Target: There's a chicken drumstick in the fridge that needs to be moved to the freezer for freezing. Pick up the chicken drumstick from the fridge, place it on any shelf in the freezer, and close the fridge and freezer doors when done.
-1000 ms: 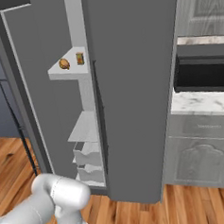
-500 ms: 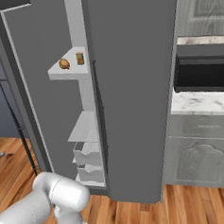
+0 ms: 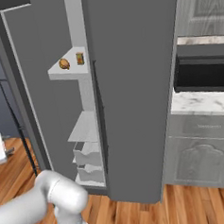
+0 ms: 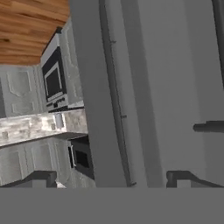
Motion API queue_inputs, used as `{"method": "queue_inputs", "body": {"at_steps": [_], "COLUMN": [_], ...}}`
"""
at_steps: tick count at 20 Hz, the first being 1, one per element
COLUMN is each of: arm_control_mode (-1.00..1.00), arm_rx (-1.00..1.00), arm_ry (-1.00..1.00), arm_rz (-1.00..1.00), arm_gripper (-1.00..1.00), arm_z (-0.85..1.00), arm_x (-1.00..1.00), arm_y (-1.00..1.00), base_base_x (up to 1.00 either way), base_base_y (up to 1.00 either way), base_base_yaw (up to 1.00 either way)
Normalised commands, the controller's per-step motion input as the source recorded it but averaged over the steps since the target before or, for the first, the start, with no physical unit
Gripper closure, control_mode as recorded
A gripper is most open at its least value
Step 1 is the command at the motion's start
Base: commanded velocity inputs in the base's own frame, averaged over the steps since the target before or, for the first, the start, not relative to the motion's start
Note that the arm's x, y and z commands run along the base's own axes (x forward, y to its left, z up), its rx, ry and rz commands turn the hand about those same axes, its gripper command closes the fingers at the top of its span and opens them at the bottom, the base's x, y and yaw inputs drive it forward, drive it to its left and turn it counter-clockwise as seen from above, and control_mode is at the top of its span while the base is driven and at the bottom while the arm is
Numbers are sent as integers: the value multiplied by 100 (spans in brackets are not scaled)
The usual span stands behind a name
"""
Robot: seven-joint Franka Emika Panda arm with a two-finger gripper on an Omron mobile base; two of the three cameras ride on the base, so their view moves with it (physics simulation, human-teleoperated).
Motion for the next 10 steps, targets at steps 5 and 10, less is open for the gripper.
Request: {"method": "queue_inputs", "body": {"at_steps": [5,10], "arm_control_mode": [-100,-100], "arm_rx": [-7,-6], "arm_ry": [15,8], "arm_rz": [0,0], "arm_gripper": [-100,-100], "arm_z": [-29,-30], "arm_x": [44,33], "arm_y": [0,0], "base_base_x": [0,0], "base_base_y": [0,0], "base_base_yaw": [0,0]}}
